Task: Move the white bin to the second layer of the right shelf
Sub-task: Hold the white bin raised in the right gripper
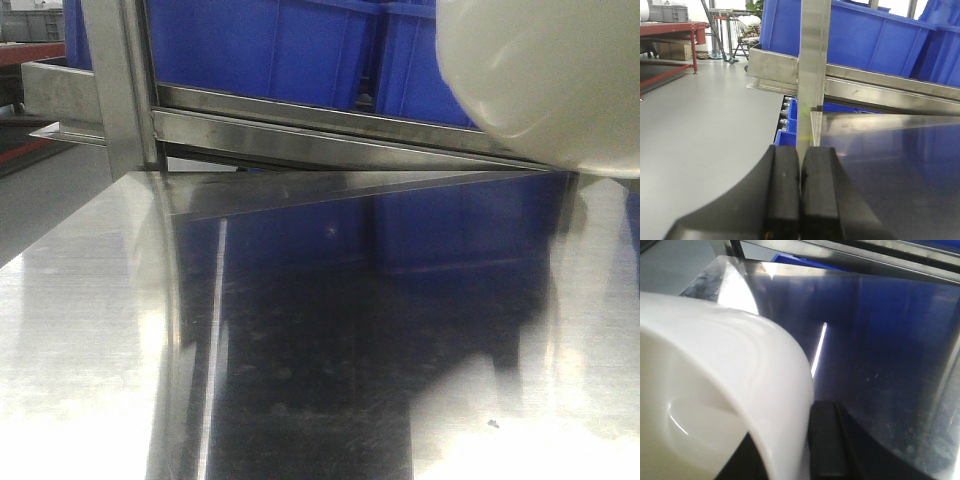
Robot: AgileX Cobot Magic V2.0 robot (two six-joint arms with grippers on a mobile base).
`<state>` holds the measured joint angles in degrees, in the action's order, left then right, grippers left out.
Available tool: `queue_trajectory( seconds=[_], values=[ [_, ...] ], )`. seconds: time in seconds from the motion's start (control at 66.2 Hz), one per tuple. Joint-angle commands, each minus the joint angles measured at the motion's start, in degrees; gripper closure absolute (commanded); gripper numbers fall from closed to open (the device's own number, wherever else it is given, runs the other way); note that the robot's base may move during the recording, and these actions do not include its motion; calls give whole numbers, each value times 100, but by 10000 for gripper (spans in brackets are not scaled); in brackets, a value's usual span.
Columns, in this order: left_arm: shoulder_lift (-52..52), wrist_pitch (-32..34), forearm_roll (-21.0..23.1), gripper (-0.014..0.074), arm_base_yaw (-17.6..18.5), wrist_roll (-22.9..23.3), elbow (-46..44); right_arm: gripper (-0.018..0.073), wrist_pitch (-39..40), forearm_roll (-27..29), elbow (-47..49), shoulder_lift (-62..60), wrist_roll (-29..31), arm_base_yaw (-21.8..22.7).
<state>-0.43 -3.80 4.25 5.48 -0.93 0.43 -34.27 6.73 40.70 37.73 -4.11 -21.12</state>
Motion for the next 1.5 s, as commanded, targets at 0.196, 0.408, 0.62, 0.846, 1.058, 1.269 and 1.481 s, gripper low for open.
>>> queue_trajectory(
  seconds=[0.196, 0.408, 0.62, 0.846, 1.058, 1.269, 1.481],
  values=[
    [-10, 493, 6, 512, 32, 42, 211, 506, 532, 6, 166, -41, 8, 4],
    [-10, 493, 6, 512, 32, 42, 211, 506, 532, 6, 166, -41, 8, 4],
    [-10, 493, 6, 512, 32, 42, 211, 506, 532, 6, 166, -41, 8, 4],
    [-10, 493, 6, 512, 32, 42, 211, 506, 532, 6, 166, -41, 8, 4],
    [-10, 493, 6, 512, 32, 42, 211, 506, 532, 6, 166, -41, 8, 4],
    [-10, 493, 6, 512, 32, 42, 211, 506, 532, 6, 166, -41, 8, 4],
    [-10, 493, 6, 512, 32, 42, 211, 506, 532, 6, 166, -41, 8, 4]
  ],
)
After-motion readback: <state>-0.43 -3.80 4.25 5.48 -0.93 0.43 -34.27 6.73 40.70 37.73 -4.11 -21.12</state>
